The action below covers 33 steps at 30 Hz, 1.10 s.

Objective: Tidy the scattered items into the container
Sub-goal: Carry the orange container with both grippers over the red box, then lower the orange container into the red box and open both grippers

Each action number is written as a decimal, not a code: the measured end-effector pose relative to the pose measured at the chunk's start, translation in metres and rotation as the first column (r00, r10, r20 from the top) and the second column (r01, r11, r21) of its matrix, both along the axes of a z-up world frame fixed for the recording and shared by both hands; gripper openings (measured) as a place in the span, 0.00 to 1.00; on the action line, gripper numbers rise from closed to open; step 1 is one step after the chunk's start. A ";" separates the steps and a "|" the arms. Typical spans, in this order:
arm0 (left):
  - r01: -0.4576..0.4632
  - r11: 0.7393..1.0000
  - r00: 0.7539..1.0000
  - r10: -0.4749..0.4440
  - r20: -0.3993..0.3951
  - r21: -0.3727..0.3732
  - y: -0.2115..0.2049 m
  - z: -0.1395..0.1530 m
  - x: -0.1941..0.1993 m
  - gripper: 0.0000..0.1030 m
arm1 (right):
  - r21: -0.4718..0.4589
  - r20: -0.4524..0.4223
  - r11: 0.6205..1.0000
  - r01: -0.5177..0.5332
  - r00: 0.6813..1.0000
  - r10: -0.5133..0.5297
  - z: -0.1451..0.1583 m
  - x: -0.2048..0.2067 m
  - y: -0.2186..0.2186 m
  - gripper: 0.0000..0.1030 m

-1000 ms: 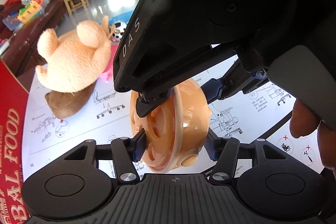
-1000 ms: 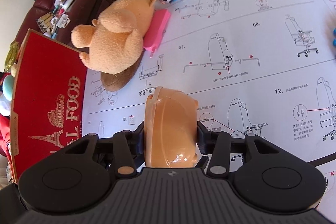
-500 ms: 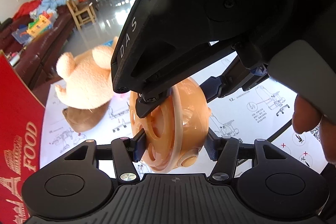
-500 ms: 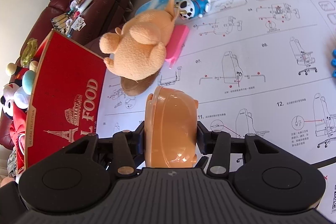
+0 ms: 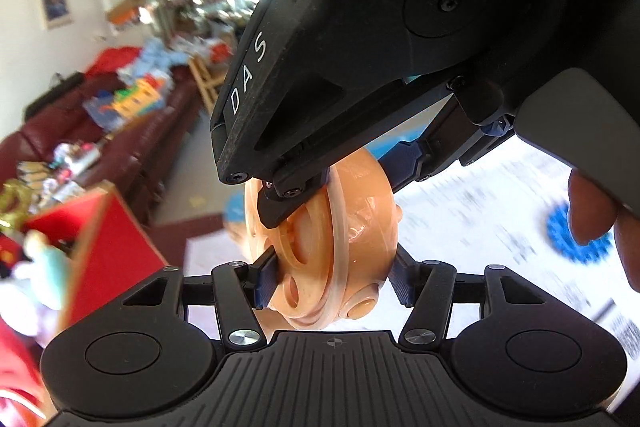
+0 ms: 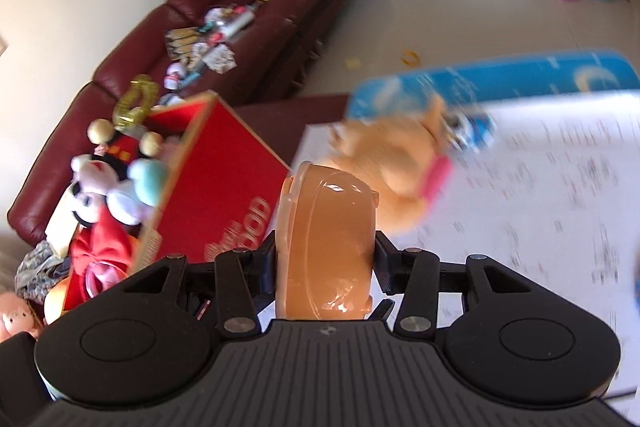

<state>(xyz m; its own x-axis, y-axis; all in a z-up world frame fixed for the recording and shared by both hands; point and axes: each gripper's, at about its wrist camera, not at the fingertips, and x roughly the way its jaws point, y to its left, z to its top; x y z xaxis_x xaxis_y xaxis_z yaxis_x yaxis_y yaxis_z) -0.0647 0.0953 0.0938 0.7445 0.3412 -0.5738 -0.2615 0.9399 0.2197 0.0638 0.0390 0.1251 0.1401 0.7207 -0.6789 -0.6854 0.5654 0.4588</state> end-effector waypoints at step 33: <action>-0.376 0.904 0.917 0.395 0.060 -0.205 0.309 0.018 0.038 0.89 | -0.218 0.363 0.845 -0.488 0.764 0.534 0.065 -0.054 0.331 0.88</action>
